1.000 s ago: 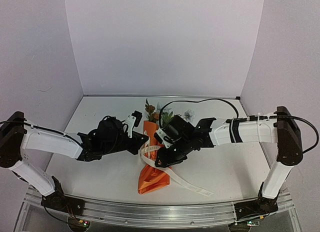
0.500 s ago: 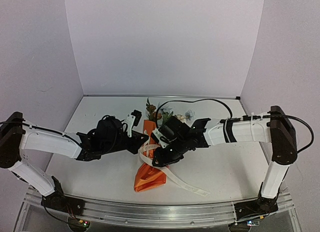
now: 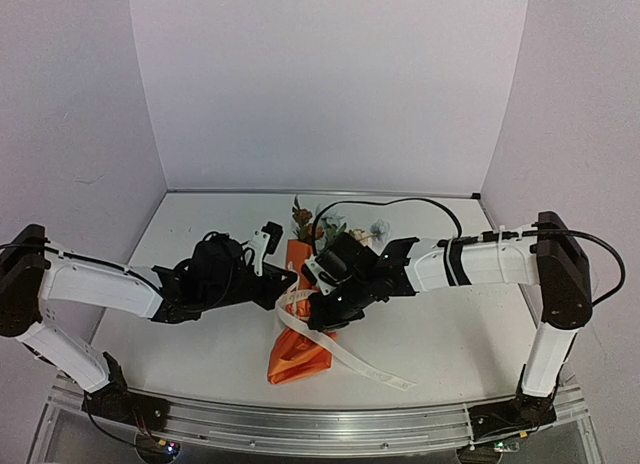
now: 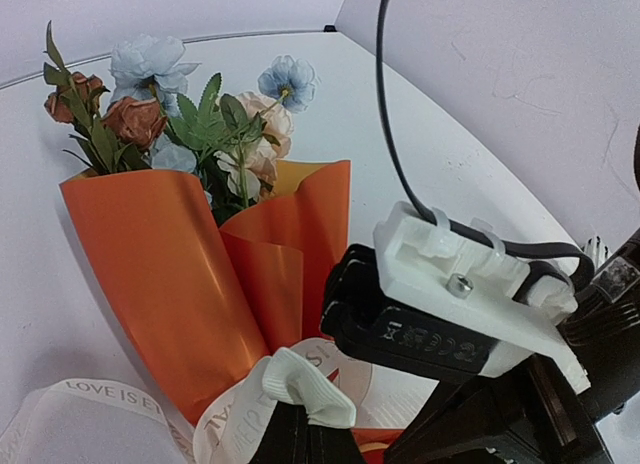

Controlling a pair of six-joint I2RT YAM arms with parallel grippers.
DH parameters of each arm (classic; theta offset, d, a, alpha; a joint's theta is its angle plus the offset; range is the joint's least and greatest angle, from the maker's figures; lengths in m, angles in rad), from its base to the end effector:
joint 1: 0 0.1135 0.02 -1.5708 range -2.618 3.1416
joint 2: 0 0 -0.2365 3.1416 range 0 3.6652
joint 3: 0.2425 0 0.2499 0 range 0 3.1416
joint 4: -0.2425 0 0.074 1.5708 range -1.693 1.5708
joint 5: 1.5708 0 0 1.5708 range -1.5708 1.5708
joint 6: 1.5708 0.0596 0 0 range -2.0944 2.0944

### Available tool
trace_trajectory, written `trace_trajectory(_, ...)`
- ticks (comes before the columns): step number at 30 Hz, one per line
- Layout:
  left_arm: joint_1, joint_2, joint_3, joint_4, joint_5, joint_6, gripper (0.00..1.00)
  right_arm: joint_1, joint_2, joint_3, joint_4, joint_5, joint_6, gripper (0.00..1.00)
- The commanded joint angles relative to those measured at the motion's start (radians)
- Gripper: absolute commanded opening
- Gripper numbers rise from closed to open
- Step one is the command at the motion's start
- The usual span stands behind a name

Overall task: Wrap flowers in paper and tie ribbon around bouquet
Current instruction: Cross the half-tied ribbon over the folded bouquet.

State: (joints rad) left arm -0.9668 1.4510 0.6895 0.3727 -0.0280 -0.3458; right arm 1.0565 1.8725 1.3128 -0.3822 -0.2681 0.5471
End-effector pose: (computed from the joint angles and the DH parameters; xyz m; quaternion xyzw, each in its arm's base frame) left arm 0.1901 -0.2726 0.1737 0.2463 0.7930 -0.3308 0.4485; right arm 0.1855 0.3604 0.1551 -0.2774 0.9016 0.3086 0.1218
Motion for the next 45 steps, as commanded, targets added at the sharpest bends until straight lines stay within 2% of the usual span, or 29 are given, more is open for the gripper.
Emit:
trace_trajectory(1, 0.004, -0.051, -0.016, 0.039, 0.002, -0.018, 0.00, 0.007, -0.007, -0.007, 0.036, 0.001, 0.023, 0.00)
trace_trajectory(13, 0.000, -0.127, -0.072, -0.026, 0.010, -0.062, 0.00, -0.010, -0.078, -0.026, 0.068, 0.100, 0.150, 0.00)
trace_trajectory(21, -0.066, -0.204, -0.136, -0.086, 0.002, -0.102, 0.00, -0.018, -0.094, -0.006, 0.045, 0.211, 0.249, 0.00)
trace_trajectory(25, -0.111, -0.252, -0.173, -0.121, -0.041, -0.143, 0.00, -0.026, -0.099, -0.018, 0.009, 0.267, 0.283, 0.00)
trace_trajectory(35, -0.124, -0.309, -0.239, -0.169, -0.109, -0.218, 0.00, -0.036, -0.162, -0.097, -0.061, 0.372, 0.291, 0.00)
trace_trajectory(40, -0.126, -0.277, -0.221, -0.147, -0.095, -0.201, 0.00, -0.036, -0.185, -0.124, -0.063, 0.325, 0.193, 0.00)
trace_trajectory(45, -0.125, -0.237, -0.182, -0.124, -0.090, -0.172, 0.00, -0.035, -0.203, -0.149, 0.006, 0.143, 0.054, 0.00)
